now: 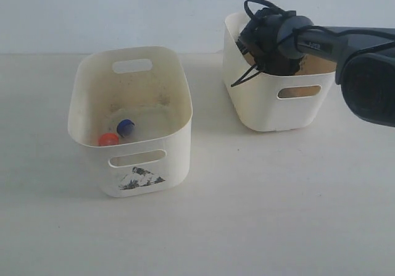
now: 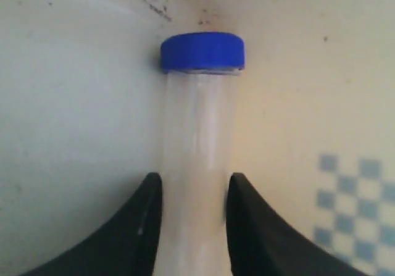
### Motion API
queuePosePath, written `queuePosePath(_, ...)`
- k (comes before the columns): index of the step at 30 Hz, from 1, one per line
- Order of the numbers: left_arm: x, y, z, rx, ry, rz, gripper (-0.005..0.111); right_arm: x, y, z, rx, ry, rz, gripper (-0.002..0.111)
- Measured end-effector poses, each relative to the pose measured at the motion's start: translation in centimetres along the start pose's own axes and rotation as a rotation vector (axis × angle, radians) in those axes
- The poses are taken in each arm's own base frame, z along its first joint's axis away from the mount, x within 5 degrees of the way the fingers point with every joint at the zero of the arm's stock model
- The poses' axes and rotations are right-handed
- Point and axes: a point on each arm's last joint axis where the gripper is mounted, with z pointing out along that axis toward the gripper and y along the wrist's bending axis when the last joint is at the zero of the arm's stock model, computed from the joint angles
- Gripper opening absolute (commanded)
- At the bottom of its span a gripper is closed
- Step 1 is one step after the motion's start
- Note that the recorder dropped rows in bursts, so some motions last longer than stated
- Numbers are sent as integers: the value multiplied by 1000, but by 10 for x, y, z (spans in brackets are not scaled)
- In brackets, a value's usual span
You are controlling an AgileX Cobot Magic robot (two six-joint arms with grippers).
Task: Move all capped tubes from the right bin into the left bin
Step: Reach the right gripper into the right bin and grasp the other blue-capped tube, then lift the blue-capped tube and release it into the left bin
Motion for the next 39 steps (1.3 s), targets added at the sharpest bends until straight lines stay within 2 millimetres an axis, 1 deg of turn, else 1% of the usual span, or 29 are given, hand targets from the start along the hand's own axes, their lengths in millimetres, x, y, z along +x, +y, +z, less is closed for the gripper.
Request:
queuePosePath(3,0,0,0,0,0,0,4,0,-1,-1,1,-2,1,0)
queuePosePath(6,0,0,0,0,0,0,4,-3,-10,-14,-21,-6,58,0)
queuePosePath(8,0,0,0,0,0,0,4,-9,-21,-31,-21,-35,89,0)
queuePosePath(9,0,0,0,0,0,0,4,-12,-29,-44,-19,-58,107,0)
queuePosePath(10,0,0,0,0,0,0,4,-14,-33,-51,-21,-71,119,0)
queuePosePath(11,0,0,0,0,0,0,4,-17,-41,-64,-28,-94,144,0)
queuePosePath(15,0,0,0,0,0,0,4,-19,-52,-83,-46,-105,181,0)
queuePosePath(19,0,0,0,0,0,0,4,-17,-65,-110,-79,-96,197,0)
queuePosePath(21,0,0,0,0,0,0,4,-15,-70,-126,-125,-83,219,0)
queuePosePath(23,0,0,0,0,0,0,4,-12,-76,-144,-216,-73,263,0)
queuePosePath(27,0,0,0,0,0,0,4,-4,-76,-176,-428,-72,310,0)
queuePosePath(31,0,0,0,0,0,0,4,11,-69,-205,-566,-66,320,0)
queuePosePath(34,0,0,0,0,0,0,4,22,-67,-227,-645,-97,349,0)
queuePosePath(37,0,0,0,0,0,0,4,31,-61,-250,-739,-151,390,0)
queuePosePath(39,0,0,0,0,0,0,4,35,-50,-264,-812,-187,414,0)
